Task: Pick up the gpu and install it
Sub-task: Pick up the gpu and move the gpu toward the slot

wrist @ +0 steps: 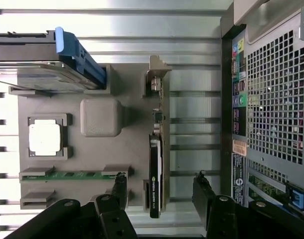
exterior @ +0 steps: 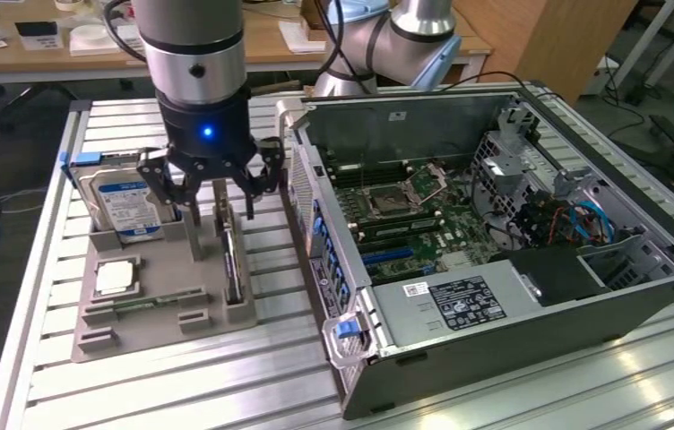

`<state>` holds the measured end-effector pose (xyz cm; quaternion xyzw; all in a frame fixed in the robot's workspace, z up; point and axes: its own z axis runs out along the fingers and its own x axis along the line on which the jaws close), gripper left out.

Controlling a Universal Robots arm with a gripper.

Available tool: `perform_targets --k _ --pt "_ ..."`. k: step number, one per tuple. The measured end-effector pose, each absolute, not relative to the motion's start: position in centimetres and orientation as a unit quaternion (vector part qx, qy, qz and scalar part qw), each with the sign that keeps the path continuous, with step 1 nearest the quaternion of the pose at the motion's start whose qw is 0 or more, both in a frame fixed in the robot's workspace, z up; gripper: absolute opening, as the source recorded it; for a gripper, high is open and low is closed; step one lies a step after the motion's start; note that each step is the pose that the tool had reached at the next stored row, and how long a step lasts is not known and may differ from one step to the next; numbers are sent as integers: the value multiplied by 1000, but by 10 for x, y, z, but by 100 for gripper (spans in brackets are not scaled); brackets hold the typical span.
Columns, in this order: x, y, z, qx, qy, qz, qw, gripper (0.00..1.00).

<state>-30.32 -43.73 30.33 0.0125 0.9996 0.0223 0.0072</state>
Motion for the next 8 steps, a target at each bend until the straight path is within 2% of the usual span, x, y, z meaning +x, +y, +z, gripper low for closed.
perform_targets --k 8 --pt "-303 -438 289 13 1000 22 7 65"
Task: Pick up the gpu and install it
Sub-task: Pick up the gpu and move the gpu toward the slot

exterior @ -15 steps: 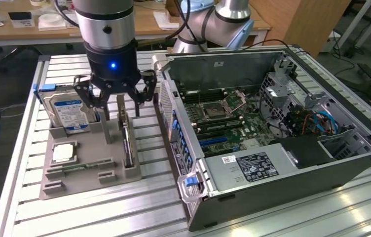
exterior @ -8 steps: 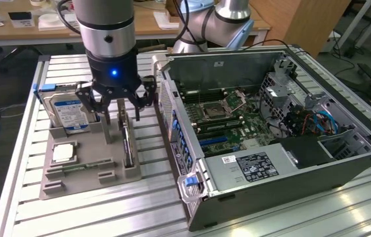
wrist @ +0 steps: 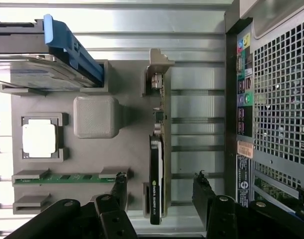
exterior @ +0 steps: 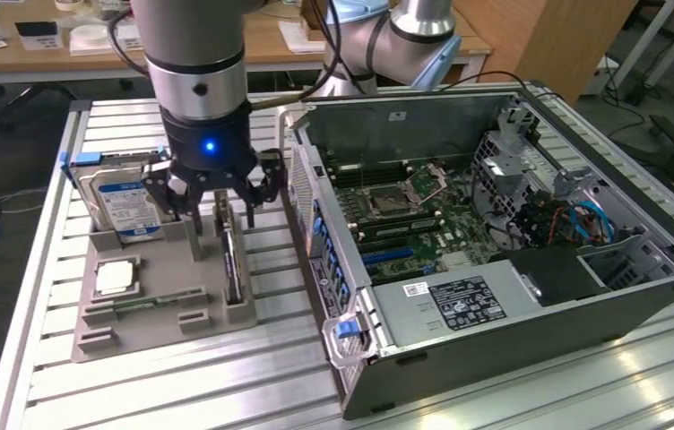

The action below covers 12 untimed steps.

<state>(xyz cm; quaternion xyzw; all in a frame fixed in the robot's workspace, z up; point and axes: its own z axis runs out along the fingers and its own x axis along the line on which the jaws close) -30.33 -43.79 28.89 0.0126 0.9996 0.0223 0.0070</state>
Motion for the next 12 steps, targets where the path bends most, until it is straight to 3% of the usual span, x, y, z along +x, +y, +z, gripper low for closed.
perform_targets --k 12 --pt "-303 -438 267 13 1000 22 7 65"
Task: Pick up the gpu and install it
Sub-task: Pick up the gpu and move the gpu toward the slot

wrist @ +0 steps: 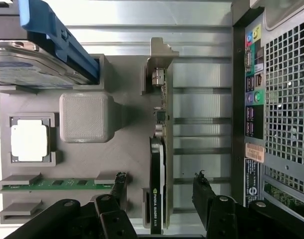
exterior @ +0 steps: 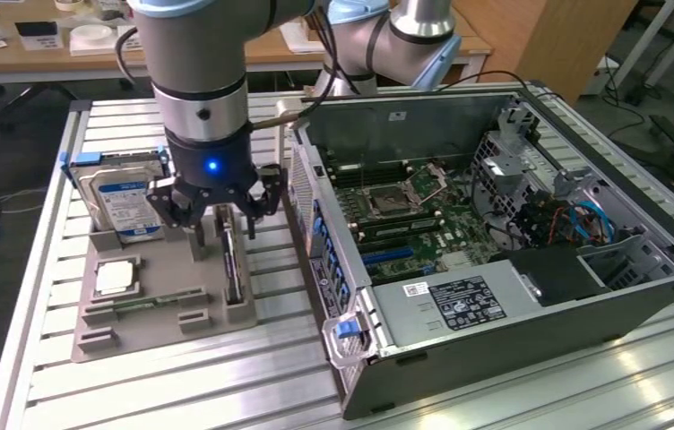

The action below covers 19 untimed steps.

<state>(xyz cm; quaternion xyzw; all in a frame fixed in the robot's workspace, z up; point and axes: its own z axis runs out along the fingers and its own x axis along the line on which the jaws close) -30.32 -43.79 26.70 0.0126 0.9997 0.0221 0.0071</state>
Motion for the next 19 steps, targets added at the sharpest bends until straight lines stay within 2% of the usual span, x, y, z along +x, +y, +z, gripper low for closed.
perform_targets --k 19 --pt "-303 -430 232 15 1000 18 7 65"
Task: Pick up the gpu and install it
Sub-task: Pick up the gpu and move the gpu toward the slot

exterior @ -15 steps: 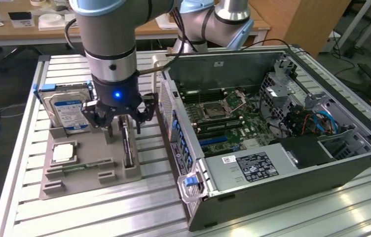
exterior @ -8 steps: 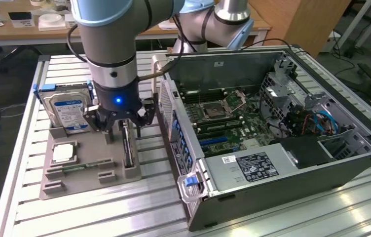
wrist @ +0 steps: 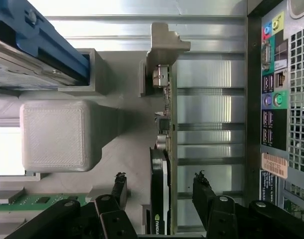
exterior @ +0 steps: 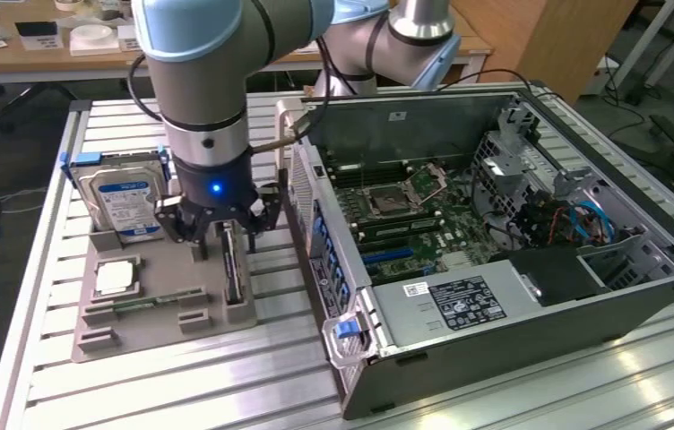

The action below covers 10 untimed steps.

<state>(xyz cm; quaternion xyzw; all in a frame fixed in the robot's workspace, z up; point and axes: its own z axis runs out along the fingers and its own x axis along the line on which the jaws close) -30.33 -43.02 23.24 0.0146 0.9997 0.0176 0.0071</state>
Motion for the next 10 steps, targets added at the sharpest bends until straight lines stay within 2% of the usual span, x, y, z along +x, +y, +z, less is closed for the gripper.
perform_targets --k 10 --pt "-304 -430 216 19 1000 16 7 65"
